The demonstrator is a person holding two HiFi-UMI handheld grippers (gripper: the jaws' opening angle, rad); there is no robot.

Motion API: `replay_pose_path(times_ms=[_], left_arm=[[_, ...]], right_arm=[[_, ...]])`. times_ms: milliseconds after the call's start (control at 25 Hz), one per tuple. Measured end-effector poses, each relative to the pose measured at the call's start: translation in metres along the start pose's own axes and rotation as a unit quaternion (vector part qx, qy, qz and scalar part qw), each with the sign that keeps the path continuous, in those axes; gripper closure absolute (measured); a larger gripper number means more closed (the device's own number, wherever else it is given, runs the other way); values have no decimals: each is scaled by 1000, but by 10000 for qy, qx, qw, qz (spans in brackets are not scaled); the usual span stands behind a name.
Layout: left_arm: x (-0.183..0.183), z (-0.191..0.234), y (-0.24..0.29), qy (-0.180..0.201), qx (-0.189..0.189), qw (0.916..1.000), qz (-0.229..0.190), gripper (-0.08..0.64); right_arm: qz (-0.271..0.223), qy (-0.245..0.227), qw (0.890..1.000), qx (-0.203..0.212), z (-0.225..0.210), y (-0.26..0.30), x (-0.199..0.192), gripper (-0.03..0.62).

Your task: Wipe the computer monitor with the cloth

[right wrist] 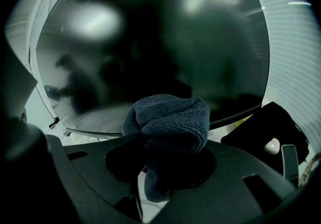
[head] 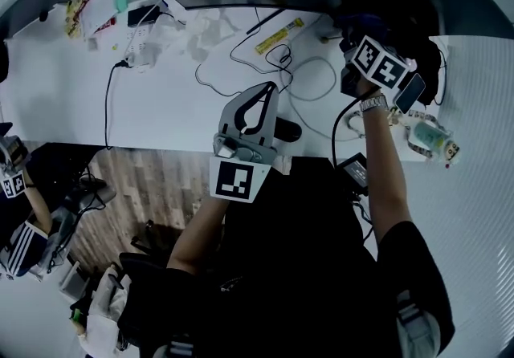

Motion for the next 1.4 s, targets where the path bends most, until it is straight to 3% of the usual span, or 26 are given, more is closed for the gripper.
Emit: replay_pose_path(times_ms=[400, 1400], left_arm=[[-2, 55, -15, -119, -38, 9999, 34, 554], [-1, 149, -81, -162, 22, 9999, 35, 554]], right_arm=[[135, 21, 9998, -123, 48, 14, -13, 468], [324, -252, 9986, 331, 208, 39, -45, 469]])
Point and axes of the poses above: the fingertips, and each gripper's own axes: y forward along the fingers, z to its left, x out of its top, the point moved 8 cm from there along -y, backward along the fingers, and after that the axes turned 3 degrees about y, right-handed, at the moved point
